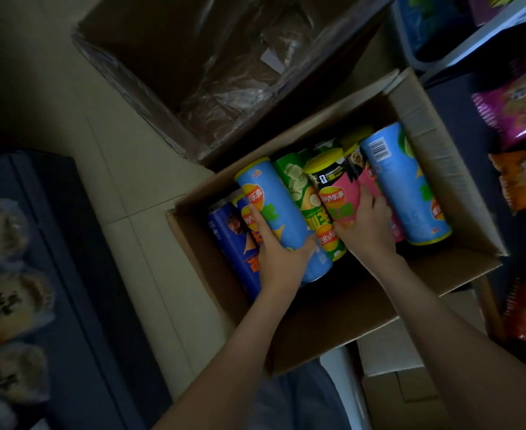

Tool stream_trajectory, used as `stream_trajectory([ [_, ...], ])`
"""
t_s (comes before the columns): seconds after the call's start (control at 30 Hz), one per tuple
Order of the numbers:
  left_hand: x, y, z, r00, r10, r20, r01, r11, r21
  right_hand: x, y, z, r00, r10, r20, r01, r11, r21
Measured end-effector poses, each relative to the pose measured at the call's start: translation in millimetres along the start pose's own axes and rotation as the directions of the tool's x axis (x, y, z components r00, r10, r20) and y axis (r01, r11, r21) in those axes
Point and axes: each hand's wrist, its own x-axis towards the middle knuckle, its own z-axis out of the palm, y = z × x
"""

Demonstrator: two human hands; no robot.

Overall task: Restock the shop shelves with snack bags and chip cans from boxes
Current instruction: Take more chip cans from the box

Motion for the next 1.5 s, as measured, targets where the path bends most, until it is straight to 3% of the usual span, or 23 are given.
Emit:
stream_trajectory([
  [0.23,-37,14,-37,0.995,0.057,0.086,-0.06,0.998,0.027,-47,-14,-38,0.994,0.098,-0.051,-0.084,0.967,0.239],
  [0.47,-118,99,-85,0.97,0.19,0.15,-0.194,0.981,0.01,-135,-56,-144,0.988,0.152,-0.004,-0.133,0.875,0.465],
  [0.7,-233,214,-123,0.85,0.43,0.306,-0.463,0.885,0.043,-242,-96,-271,0.98,0.153,-0.131,-0.037,0.775,0.63],
  [0.83,-299,261,-130,0.72,0.544,0.43,-0.615,0.788,0.034,-294,-102,-334,0.968,0.144,-0.205,0.03,0.747,0.664],
  [1.0,-383,301,-115,0.48,0.698,0.531,-0.803,0.594,-0.055,-368,-87,-412,0.903,0.182,-0.389,0.169,0.682,0.711],
  [1.23,-523,335,-79,0.1,0.729,0.677,-0.89,0.37,-0.266,-502,-30,-493,0.714,0.156,-0.682,0.424,0.679,0.599],
  [1.5,-706,284,-23,-0.192,0.702,0.686,-0.899,0.155,-0.41,-683,85,-524,0.504,0.183,-0.844,0.591,0.639,0.492],
])
